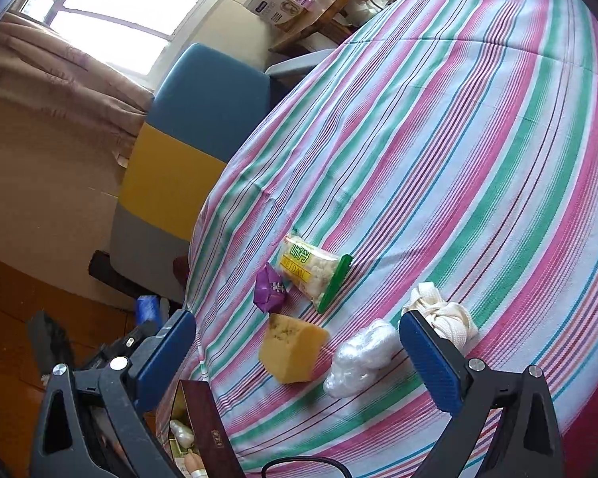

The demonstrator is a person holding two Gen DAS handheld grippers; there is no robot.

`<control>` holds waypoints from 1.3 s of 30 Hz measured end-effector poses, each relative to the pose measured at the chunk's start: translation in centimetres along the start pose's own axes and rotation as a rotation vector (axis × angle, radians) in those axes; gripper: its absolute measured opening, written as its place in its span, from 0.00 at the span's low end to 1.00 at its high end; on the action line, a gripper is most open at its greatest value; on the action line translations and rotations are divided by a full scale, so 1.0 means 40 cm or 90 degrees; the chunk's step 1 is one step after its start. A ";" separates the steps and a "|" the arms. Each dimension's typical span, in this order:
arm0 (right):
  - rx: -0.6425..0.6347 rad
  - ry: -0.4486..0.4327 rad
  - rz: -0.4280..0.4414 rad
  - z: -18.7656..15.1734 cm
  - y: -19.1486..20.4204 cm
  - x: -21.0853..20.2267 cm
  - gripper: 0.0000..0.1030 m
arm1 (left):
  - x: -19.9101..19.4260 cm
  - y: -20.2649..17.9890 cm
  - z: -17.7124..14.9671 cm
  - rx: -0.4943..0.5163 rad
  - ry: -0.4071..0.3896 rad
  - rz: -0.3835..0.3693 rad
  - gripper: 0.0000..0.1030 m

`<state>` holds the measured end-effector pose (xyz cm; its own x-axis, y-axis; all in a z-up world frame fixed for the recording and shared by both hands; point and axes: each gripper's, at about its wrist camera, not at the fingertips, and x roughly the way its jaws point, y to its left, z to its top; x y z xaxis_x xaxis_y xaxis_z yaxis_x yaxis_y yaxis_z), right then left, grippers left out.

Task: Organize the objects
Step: 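Carry the tissue pack toward the tray with the left tool while the right tool grasps the clear plastic bag, then lower the tissue pack into the tray and open the left tool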

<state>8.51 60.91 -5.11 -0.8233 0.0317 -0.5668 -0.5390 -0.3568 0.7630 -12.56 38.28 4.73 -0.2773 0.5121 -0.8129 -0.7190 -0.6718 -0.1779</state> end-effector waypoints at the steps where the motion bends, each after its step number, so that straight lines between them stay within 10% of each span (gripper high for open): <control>1: 0.002 -0.006 -0.003 0.000 -0.003 -0.006 1.00 | -0.035 0.002 -0.021 0.004 -0.007 -0.005 0.53; 8: -0.030 -0.031 -0.054 0.000 0.009 -0.021 0.99 | -0.223 0.020 -0.182 0.037 -0.049 -0.043 0.53; 17: -0.136 0.048 -0.156 -0.033 0.057 0.051 0.71 | -0.361 0.122 -0.365 0.004 -0.094 -0.042 0.53; 25: -0.223 0.140 -0.286 -0.078 0.065 0.142 0.71 | -0.388 0.232 -0.502 -0.060 -0.105 -0.015 0.53; 32: -0.289 0.187 -0.366 -0.107 0.057 0.192 0.32 | -0.434 0.339 -0.598 -0.140 -0.121 0.010 0.53; 39: -0.331 0.190 -0.394 -0.119 0.065 0.190 0.31 | -0.481 0.443 -0.668 -0.241 -0.152 0.059 0.53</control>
<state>1.70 55.79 -8.89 -0.2877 0.1415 -0.9472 -0.6650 -0.7412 0.0913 -2.94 2.25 2.40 -0.5010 0.5199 -0.6919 -0.4133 -0.8461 -0.3365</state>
